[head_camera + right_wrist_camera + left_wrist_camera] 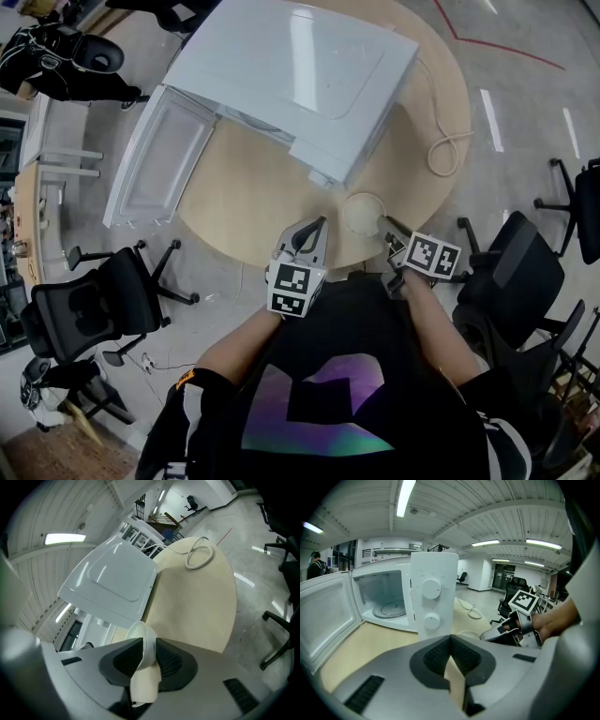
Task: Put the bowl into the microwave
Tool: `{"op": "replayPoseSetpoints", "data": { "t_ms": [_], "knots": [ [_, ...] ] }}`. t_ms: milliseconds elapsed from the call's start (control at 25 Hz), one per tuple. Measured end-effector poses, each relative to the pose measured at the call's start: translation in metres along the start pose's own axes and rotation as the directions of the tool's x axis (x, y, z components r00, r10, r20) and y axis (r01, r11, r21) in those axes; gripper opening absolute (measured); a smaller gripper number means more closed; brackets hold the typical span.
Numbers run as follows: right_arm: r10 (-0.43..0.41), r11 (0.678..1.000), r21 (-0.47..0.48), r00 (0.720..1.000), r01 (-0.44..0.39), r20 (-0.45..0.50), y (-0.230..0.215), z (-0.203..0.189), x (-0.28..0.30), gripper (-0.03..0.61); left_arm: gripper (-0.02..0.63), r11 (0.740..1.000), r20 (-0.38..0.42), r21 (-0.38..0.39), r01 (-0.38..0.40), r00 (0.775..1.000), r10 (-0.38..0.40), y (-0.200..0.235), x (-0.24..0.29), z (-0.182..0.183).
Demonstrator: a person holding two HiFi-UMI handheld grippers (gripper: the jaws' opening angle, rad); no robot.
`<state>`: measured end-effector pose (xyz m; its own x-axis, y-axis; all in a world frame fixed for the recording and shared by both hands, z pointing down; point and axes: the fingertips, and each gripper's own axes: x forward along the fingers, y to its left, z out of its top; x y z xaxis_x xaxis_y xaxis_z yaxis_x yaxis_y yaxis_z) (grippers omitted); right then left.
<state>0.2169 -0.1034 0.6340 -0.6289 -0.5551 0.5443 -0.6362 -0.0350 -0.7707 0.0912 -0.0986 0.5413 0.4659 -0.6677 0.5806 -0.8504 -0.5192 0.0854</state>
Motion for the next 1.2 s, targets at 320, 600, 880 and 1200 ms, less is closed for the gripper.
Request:
{"op": "replayPoseSetpoints", "data": {
  "t_ms": [320,600,880,1200],
  "knots": [
    [0.019,0.999,0.034,1.0,-0.02,0.013,0.0,0.002,0.001,0.072,0.046,1.0,0.002,-0.005,-0.002,1.0,0.002,-0.003,0.003,0.002],
    [0.022,0.999,0.036,1.0,-0.022,0.01,0.0,0.005,0.006,0.074,0.046,1.0,-0.002,-0.004,-0.006,1.0,0.006,-0.002,0.007,0.002],
    [0.033,0.998,0.058,0.999,-0.033,0.005,0.0,0.005,0.01,0.092,0.046,1.0,-0.004,-0.005,-0.007,1.0,0.007,-0.002,0.01,0.005],
    [0.068,0.99,0.12,0.998,-0.068,0.007,0.003,0.007,0.013,0.092,0.046,1.0,-0.006,-0.005,-0.017,1.0,0.017,0.001,0.013,0.006]
  ]
}}
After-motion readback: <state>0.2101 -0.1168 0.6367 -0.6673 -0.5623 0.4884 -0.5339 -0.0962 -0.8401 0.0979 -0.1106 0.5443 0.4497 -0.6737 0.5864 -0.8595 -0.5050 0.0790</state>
